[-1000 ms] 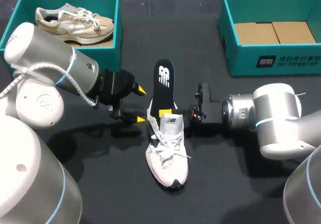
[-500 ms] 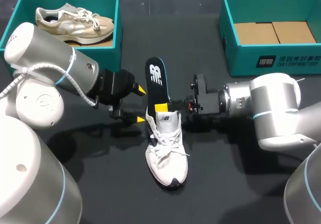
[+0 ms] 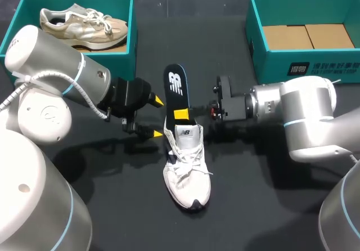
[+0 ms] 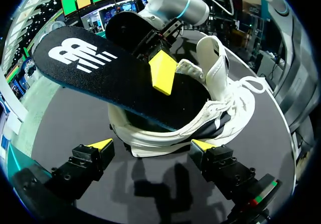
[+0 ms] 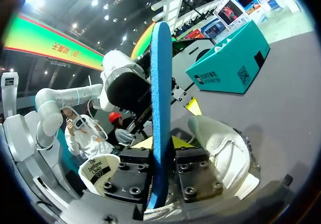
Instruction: Take the shoe out of the shoebox, open the shoe tongue, remove and reinsert the insole, then place the shoe into the shoebox
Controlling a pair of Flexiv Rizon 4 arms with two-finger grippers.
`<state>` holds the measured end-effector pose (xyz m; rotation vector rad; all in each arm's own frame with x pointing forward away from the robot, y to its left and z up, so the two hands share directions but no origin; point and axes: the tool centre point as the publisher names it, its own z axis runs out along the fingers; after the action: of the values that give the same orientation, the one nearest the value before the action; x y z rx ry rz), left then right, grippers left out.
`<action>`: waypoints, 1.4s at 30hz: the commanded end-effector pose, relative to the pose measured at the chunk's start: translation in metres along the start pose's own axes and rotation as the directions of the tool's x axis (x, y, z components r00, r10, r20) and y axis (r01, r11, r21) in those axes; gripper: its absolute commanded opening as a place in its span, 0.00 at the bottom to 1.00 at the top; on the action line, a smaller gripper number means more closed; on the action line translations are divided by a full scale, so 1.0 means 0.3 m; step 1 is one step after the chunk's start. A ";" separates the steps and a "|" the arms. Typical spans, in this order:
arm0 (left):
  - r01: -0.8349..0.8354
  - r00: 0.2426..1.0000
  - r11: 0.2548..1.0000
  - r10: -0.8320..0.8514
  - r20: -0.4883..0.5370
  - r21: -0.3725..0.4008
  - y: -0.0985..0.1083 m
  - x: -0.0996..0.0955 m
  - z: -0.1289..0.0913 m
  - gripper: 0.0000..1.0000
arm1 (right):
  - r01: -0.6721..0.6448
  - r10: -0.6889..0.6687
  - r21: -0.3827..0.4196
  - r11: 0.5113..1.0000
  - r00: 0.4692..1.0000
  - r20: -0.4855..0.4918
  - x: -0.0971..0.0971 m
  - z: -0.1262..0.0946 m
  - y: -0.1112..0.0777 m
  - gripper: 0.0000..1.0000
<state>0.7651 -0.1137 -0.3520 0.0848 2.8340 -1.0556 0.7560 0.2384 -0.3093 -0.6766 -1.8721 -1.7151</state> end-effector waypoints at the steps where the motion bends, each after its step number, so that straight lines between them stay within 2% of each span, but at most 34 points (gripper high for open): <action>1: -0.001 1.000 1.000 0.001 0.000 0.000 0.000 0.001 -0.001 1.00 | -0.005 0.005 0.007 1.000 1.000 -0.020 -0.028 0.004 0.003 0.00; 6: -0.001 1.000 1.000 0.001 0.000 0.000 0.000 0.001 -0.001 1.00 | -0.035 0.035 -0.003 0.999 0.999 -0.014 -0.038 -0.007 -0.034 0.00; 14: -0.001 1.000 1.000 0.001 0.000 0.000 0.000 0.001 -0.001 1.00 | -0.097 0.097 -0.011 0.995 0.995 0.006 -0.017 -0.024 -0.126 0.00; 17: -0.001 1.000 1.000 0.001 0.000 0.000 0.000 0.001 -0.001 1.00 | -0.103 0.103 -0.013 0.995 0.995 0.006 -0.007 -0.023 -0.138 0.00; 20: -0.001 1.000 1.000 0.001 0.000 0.000 0.000 0.001 -0.001 1.00 | -0.074 0.075 -0.015 0.997 0.997 0.009 0.018 -0.019 -0.114 0.00; 21: -0.001 1.000 1.000 0.001 0.000 0.000 0.000 0.001 -0.001 1.00 | -0.064 0.064 -0.013 0.998 0.998 0.009 0.025 -0.017 -0.104 0.04; 23: -0.001 1.000 1.000 0.001 0.000 0.000 0.000 0.001 -0.001 1.00 | -0.044 0.044 -0.006 0.999 0.999 0.010 0.037 -0.013 -0.082 0.22; 24: -0.001 1.000 1.000 0.001 0.000 0.000 0.000 0.001 -0.001 1.00 | -0.032 0.032 0.000 0.999 0.999 0.009 0.041 -0.010 -0.073 0.28; 34: -0.001 1.000 1.000 0.001 0.000 0.000 0.000 0.001 -0.001 1.00 | 0.027 -0.028 0.045 0.999 0.999 0.025 0.071 0.019 -0.007 0.27; 40: -0.001 1.000 1.000 0.001 0.000 0.000 0.000 0.001 -0.001 1.00 | 0.034 -0.035 0.057 0.998 0.999 0.021 0.053 0.016 0.040 0.25; 42: -0.001 1.000 1.000 0.001 0.000 0.000 0.000 0.001 -0.001 1.00 | 0.028 -0.029 0.060 0.998 0.999 0.016 0.041 0.020 0.056 0.22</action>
<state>0.7651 -0.1137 -0.3520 0.0848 2.8340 -1.0556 0.7503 0.2451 -0.2901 -0.6602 -1.9441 -1.6882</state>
